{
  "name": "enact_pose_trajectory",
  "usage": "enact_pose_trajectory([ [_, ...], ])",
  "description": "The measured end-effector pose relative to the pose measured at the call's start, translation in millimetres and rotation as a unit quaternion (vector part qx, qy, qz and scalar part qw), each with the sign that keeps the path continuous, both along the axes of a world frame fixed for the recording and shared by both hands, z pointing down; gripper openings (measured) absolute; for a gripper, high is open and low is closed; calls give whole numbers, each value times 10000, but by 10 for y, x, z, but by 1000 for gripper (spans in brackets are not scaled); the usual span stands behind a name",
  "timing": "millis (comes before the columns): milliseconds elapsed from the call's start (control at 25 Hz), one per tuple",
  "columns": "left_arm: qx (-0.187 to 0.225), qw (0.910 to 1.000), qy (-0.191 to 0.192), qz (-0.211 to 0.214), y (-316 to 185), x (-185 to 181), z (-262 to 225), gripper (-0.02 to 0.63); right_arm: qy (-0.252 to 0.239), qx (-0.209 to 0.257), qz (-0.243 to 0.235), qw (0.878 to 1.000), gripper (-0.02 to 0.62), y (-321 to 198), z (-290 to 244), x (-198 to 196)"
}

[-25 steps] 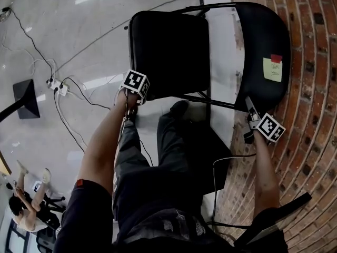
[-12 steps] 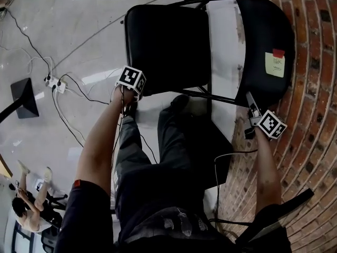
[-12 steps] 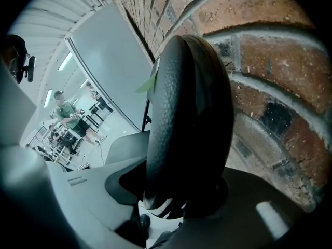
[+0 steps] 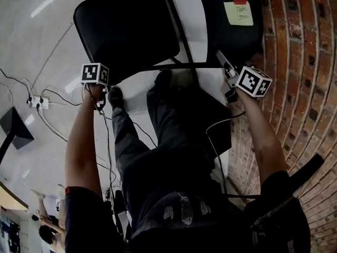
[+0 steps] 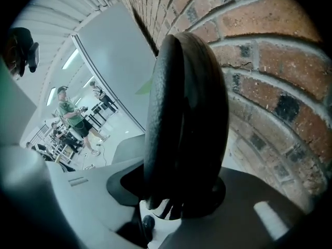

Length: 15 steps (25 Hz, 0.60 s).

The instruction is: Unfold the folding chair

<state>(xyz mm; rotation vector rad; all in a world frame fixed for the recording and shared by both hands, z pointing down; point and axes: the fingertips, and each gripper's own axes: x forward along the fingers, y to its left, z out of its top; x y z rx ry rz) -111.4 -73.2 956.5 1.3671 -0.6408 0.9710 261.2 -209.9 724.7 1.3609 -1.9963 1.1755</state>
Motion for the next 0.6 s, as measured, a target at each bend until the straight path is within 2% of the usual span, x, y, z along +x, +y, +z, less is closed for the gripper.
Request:
enact_pose_trajectory([
  [80, -59, 9998, -169, -98, 43, -47, 17, 482, -45, -45, 25, 10000, 153, 10, -1, -27],
  [240, 68, 9994, -101, -315, 17, 10, -15, 477, -117, -151, 109, 9998, 150, 12, -2, -39],
  [320, 180, 9991, -216, -326, -2, -20, 7, 468, -62, -163, 113, 9998, 150, 37, -68, -68],
  [520, 246, 9982, -435, -320, 40, -127, -78, 362, 62, -75, -5, 10000, 144, 83, -208, -139],
  [600, 298, 9977, -566, -216, 50, -174, -99, 347, 51, -68, -7, 10000, 143, 116, -248, -186],
])
